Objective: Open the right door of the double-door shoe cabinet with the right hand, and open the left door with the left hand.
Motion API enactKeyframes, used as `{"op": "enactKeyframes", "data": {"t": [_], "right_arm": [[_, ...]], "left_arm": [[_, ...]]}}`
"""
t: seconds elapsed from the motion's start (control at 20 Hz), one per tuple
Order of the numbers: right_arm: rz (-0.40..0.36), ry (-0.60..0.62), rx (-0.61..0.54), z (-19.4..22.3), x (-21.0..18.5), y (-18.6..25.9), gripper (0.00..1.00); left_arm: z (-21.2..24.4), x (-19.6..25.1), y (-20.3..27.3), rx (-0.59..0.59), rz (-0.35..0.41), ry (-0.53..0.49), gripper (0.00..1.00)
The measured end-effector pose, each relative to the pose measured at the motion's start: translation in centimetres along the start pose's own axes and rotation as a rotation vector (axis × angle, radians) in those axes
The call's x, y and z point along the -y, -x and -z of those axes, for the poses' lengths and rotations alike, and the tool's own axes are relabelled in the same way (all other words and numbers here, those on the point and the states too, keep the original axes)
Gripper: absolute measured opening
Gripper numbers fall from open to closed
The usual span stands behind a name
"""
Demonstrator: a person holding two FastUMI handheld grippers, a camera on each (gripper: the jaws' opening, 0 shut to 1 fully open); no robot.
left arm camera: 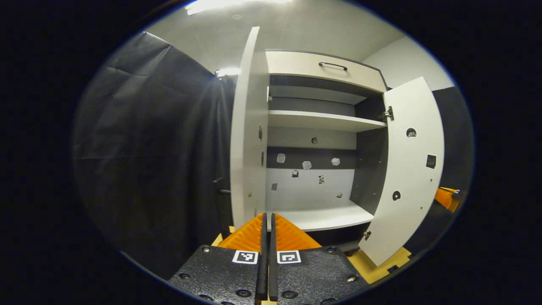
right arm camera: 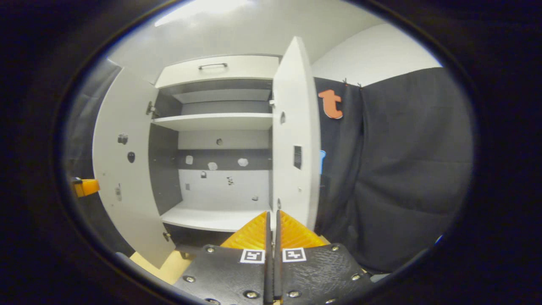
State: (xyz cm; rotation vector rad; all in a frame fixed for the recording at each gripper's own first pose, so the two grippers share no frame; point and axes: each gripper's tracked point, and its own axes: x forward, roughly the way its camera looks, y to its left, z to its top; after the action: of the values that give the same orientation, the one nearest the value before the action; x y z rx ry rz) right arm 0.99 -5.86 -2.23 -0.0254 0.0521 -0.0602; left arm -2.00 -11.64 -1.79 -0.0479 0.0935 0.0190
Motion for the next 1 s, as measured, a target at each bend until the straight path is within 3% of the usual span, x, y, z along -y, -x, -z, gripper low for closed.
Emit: {"op": "enactKeyframes", "data": {"t": [0.2,0.25,0.3,0.4,0.45,0.5,0.55,0.6,0.65,0.7,1.0], "right_arm": [[-0.076,0.025,0.020,-1.0,-3.1,-0.3,0.05],[-0.094,0.032,0.025,-1.1,-3.7,-0.4,0.11],[-0.101,0.037,0.026,-1.1,-4.1,-0.4,0.13],[-0.125,0.034,0.026,-1.1,-4.8,-0.3,0.33],[-0.135,0.029,0.023,-1.0,-5.3,-0.3,0.46],[-0.151,0.025,0.020,-0.9,-5.8,-0.3,0.50],[-0.166,0.024,0.017,-0.9,-6.4,-0.6,0.69],[-0.176,0.025,0.015,-1.0,-6.7,-0.9,0.80],[-0.178,0.025,0.017,-1.0,-6.9,-0.9,0.96],[-0.180,0.027,0.020,-0.9,-7.1,-0.9,1.00],[-0.152,0.008,0.015,-1.0,-7.1,-0.8,0.97]], "left_arm": [[-0.7,2.5,-0.5,0.021,0.060,0.021,0.25],[-0.9,2.5,-0.6,0.023,0.064,0.022,0.25],[-0.9,2.8,-0.7,0.024,0.070,0.019,0.38],[-1.1,3.2,-0.9,0.031,0.084,0.008,0.43],[-1.2,3.4,-1.0,0.033,0.094,0.003,0.51],[-1.2,3.6,-1.1,0.032,0.102,-0.003,0.59],[-1.2,3.7,-1.2,0.031,0.108,-0.005,0.67],[-1.0,3.7,-1.4,0.031,0.106,-0.007,0.85],[-1.1,3.9,-1.3,0.032,0.114,-0.010,0.90],[-1.3,4.1,-1.6,0.036,0.119,-0.016,0.98],[-1.7,5.3,-2.1,0.036,0.168,-0.043,0.96]]}}
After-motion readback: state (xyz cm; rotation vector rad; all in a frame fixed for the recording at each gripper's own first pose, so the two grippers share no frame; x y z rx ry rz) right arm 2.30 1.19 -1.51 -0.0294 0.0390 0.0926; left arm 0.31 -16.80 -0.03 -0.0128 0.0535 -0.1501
